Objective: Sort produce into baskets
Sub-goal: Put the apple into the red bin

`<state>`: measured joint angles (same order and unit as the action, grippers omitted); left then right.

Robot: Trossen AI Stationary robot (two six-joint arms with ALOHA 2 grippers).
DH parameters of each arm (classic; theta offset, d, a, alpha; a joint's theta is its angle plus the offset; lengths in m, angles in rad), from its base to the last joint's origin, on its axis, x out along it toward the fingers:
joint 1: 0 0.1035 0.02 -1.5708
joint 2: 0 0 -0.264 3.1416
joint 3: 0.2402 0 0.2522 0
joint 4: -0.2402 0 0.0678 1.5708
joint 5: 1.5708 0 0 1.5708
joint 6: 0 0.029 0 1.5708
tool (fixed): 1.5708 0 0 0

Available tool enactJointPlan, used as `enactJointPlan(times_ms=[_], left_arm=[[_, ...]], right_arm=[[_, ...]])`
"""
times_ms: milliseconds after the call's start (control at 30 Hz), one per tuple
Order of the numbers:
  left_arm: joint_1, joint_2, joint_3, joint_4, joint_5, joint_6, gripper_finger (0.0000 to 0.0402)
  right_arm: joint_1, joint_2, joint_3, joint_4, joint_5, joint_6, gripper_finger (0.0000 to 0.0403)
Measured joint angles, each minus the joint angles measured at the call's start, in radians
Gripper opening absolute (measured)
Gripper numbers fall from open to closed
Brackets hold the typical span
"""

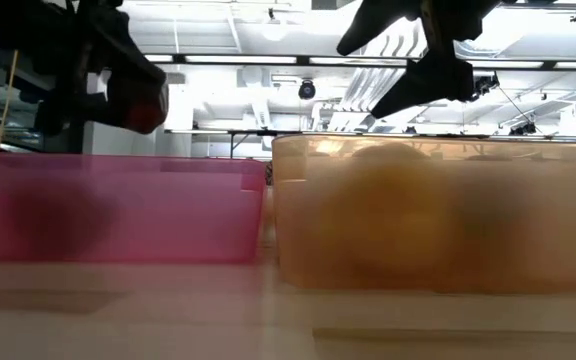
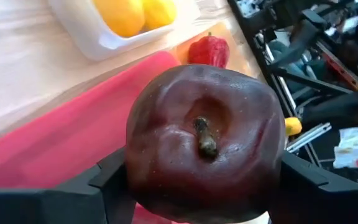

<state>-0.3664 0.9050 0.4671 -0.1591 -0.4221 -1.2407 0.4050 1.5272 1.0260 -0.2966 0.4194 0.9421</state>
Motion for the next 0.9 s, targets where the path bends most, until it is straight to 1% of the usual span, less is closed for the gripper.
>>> enactJointPlan(times_ms=[133,233,333,433,500,600,700,800,867,900], left_arm=[[0.015,0.000,0.000,0.054,0.016,0.063,0.0280],[0.034,0.000,0.000,0.090,0.067,0.101,0.0312],[0.053,0.000,0.000,0.121,0.141,0.128,0.0346],[0.062,-0.006,0.000,0.169,0.150,0.185,0.0368],[0.074,-0.015,0.001,0.200,0.140,0.213,0.0372],[0.101,-0.042,0.001,0.244,0.129,0.214,0.0373],[0.121,-0.088,0.001,0.334,0.127,0.220,0.0372],[0.126,-0.137,0.002,0.406,0.123,0.269,0.0372],[0.122,-0.157,0.003,0.401,0.108,0.269,0.0372],[0.112,-0.159,0.008,0.366,0.097,0.243,0.0372]], right_arm=[[-0.011,0.000,0.000,0.000,0.000,0.000,0.0383],[-0.013,0.000,0.000,0.001,0.000,0.000,0.0383],[-0.013,0.000,0.000,0.002,0.000,0.000,0.0383],[-0.013,0.000,0.000,0.002,0.000,0.000,0.0383],[-0.013,0.000,0.000,0.004,0.000,0.000,0.0383],[-0.013,0.000,0.000,0.012,0.000,0.001,0.0383],[-0.013,0.000,0.000,0.023,0.001,0.002,0.0383],[-0.013,0.000,0.000,0.027,0.002,0.000,0.0383],[-0.013,0.000,0.000,0.027,0.002,0.000,0.0383],[-0.013,0.000,0.000,0.027,0.002,-0.004,0.0383]])
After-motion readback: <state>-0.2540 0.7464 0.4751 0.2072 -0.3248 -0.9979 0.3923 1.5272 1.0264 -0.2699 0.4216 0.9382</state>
